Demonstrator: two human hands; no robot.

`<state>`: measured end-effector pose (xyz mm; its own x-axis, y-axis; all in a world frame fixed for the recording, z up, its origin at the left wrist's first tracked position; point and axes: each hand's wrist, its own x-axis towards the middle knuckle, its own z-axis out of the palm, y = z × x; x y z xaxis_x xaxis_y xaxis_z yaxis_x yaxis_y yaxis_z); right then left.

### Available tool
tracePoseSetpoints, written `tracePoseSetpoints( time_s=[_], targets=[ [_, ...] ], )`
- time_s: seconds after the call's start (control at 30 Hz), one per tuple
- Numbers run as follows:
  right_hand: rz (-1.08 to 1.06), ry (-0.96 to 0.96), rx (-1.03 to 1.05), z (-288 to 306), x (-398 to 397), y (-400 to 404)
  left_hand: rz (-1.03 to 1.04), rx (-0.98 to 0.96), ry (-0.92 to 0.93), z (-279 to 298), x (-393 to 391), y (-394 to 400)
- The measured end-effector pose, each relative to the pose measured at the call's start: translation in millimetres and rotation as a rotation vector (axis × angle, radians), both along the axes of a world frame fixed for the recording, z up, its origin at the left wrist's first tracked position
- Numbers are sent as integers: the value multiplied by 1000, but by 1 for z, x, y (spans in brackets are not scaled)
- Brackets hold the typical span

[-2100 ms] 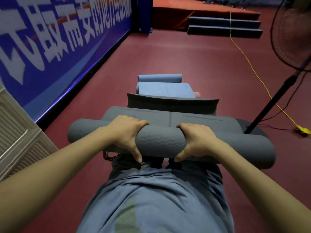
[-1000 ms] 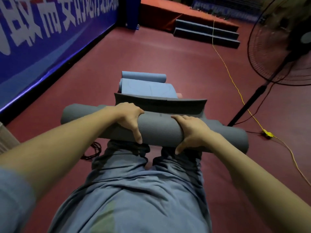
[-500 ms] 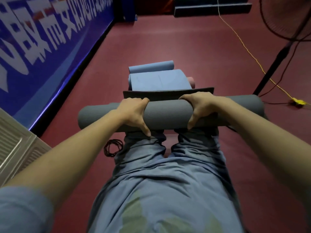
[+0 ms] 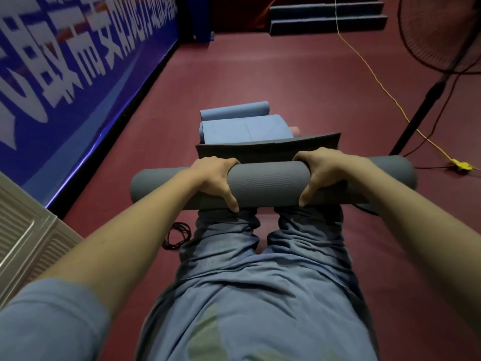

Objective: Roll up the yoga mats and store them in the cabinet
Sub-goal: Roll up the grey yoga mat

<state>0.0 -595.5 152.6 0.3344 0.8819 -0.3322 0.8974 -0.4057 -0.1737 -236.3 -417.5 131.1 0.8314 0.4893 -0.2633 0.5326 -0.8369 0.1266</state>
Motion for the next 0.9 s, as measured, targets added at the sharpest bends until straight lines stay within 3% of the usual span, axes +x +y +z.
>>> tracePoseSetpoints(
  time_s=[0.37, 0.43, 0.57, 0.83, 0.9],
  targets=[
    [73, 79, -98, 4, -6, -9, -22, -88, 117, 22, -16, -15],
    [81, 142, -164, 9, -6, -15, -28, -169, 161, 26, -18, -18],
    [82, 435, -342, 1, -13, -41, -10, -512, 277, 17, -34, -29],
    [130, 360, -16, -7, -18, -63, -23, -565, 170, 7, -40, -34],
    [126, 320, 84, -1, -18, -63, -24, -499, 126, 6, -40, -28]
  ],
)
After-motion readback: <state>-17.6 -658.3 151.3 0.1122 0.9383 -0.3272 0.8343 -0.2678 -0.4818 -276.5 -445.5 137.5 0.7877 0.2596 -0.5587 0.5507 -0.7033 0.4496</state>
